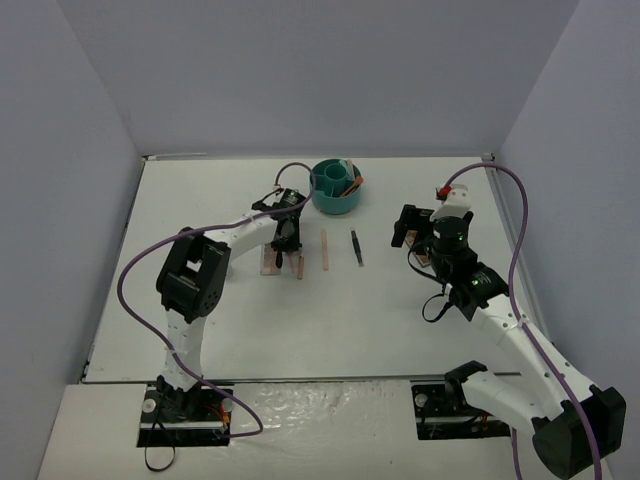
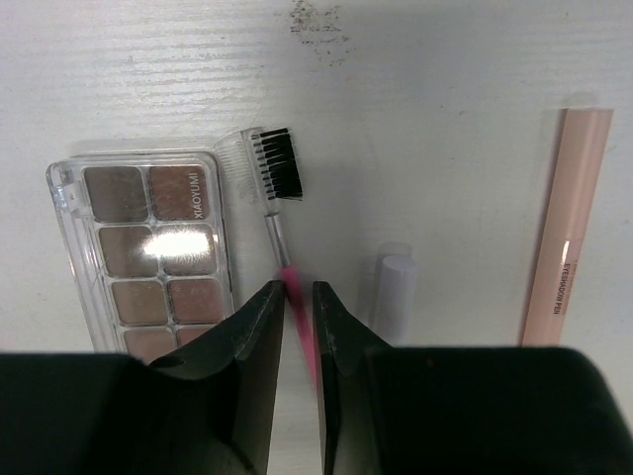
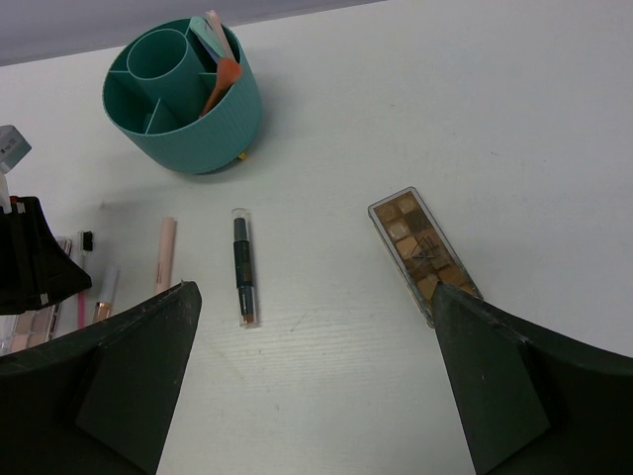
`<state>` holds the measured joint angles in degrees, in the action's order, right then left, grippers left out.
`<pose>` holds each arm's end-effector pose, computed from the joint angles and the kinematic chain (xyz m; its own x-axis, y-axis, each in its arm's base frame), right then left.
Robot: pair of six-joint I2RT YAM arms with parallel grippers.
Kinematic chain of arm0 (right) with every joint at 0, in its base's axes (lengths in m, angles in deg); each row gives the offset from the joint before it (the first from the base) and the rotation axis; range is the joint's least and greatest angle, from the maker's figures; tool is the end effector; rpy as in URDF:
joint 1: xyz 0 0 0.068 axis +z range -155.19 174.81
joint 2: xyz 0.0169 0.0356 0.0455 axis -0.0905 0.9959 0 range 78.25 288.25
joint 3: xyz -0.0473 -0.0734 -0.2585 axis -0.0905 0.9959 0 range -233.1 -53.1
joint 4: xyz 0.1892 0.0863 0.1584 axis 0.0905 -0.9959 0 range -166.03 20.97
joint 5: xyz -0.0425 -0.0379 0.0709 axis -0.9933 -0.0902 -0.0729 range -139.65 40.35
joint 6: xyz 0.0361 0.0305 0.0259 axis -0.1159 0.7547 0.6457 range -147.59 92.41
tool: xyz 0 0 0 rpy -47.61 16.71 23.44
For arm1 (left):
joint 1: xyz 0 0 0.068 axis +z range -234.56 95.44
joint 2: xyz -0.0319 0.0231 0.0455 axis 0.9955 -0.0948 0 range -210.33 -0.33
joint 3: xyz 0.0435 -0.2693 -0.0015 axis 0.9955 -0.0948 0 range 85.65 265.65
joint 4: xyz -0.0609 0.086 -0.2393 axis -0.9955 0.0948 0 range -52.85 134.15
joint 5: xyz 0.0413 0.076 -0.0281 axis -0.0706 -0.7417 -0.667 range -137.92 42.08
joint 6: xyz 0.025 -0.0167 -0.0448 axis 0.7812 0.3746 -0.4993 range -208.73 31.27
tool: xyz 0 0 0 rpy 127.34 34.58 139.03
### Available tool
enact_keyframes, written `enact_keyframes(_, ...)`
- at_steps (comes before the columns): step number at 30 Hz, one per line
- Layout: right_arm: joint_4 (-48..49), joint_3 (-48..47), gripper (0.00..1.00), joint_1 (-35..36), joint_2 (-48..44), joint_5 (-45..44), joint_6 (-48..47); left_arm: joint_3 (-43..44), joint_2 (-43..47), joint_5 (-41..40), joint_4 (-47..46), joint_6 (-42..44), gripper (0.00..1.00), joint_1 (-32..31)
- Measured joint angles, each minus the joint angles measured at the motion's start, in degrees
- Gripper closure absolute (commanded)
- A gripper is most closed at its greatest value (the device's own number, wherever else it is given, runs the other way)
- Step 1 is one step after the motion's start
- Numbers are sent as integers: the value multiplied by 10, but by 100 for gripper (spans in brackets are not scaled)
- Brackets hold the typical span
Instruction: Organize the makeup
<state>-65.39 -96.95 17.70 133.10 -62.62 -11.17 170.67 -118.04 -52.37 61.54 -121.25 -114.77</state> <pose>0.2129 0.0813 0.3276 -0.1624 0.2305 -0.9594 -0.1336 0.9582 0.2529 0.3824 -0.2195 0.1735 -0.8618 -0.1184 -0.4933 0.0024 0.9714 -0.2373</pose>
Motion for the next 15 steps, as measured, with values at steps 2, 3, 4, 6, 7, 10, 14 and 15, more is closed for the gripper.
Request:
enact_keyframes(2, 0, 0, 0, 0, 0, 0, 0, -4, 2, 0, -3, -8, 87, 1)
enact_keyframes(3, 0, 0, 0, 0, 0, 0, 0, -5, 3, 0, -4, -12, 88, 2)
enact_keyframes(4, 0, 0, 0, 0, 0, 0, 0, -5, 3, -1, -4, -16, 89, 2)
enact_keyframes(6, 0, 0, 0, 0, 0, 0, 0, -6, 4, -3, -4, -24, 93, 3)
enact_keyframes(7, 0, 0, 0, 0, 0, 0, 0, -6, 4, -4, -3, -27, 95, 3)
enact_keyframes(10, 0, 0, 0, 0, 0, 0, 0, -6, 4, -5, -1, -35, 100, 3)
enact_keyframes(14, 0, 0, 0, 0, 0, 1, 0, -6, 4, -7, 0, -40, 100, 3)
enact_keyframes(15, 0, 0, 0, 0, 0, 1, 0, -6, 4, -7, 0, -40, 100, 3)
